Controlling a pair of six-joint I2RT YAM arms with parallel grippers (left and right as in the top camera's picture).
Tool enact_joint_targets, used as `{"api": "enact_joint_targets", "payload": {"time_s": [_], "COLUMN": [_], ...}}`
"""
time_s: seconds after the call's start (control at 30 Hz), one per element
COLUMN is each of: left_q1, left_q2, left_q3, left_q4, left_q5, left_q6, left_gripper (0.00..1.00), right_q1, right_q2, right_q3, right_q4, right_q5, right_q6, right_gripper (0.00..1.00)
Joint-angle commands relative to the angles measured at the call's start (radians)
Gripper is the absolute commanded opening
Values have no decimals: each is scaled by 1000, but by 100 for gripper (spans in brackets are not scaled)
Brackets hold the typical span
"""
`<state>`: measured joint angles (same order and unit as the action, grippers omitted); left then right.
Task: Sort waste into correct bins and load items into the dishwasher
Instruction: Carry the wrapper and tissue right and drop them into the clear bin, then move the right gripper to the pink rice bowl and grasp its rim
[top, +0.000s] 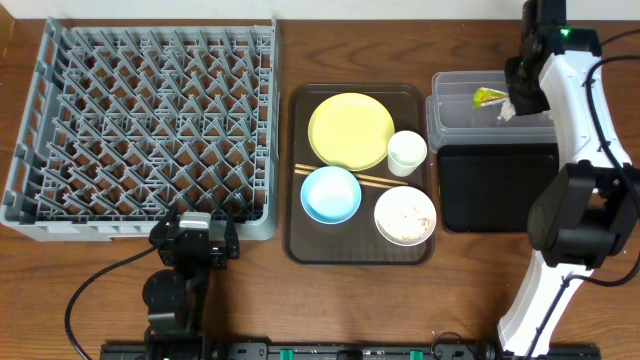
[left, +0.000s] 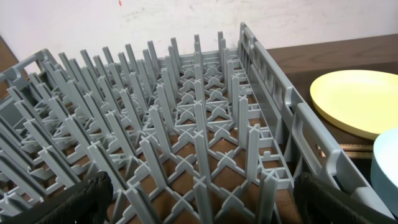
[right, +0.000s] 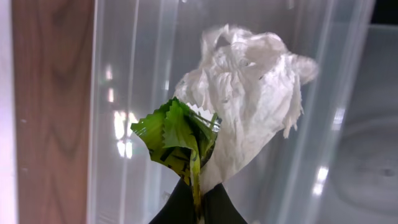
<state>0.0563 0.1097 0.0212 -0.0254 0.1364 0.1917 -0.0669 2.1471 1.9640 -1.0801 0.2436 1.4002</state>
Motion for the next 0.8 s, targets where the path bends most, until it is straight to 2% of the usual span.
{"api": "enact_joint_targets", "payload": {"time_s": [0.0,0.1,0.17,0.3,0.33,0.4,0.47,0.53,0.6,0.7,0.73,0.77], "left_q1": [4,4,4,4,4,4,4,4,4,4,4,4], "left_q2": [-1,-1,-1,-1,-1,-1,-1,-1,-1,-1,-1,-1], "left_q3": [-16,-16,-16,-16,-16,-16,-16,-16,-16,-16,-16,-16], "left_q4": [-34,-34,-34,-34,-34,-34,-34,-34,-34,-34,-34,-34], "left_q5": [29,29,29,29,29,29,29,29,29,29,29,29], "left_q6": [14,14,14,14,14,14,14,14,14,14,14,14], "left_gripper": [94,94,94,94,94,94,94,94,94,94,94,94], "right_q1": [-3,-3,-3,-2,0,2,3,6,16,49,68,89], "right_q2": [-11,-11,-15,-44,-58,-91,-132,-180,-231,-284,-295,-300], "right_q3": [-25,-27,-16,48,64,100,134,153,153,153,153,153], "right_q4": [43,58,72,74,74,76,86,89,46,-88,-158,-225], "right_q5": [29,29,24,2,2,1,-64,-217,-396,-656,-697,-697], "right_q6": [76,39,-77,-381,-447,-580,-803,-1061,-1249,-1397,-1431,-1444], "right_gripper": [12,56,75,90,96,99,98,86,83,86,91,91]}}
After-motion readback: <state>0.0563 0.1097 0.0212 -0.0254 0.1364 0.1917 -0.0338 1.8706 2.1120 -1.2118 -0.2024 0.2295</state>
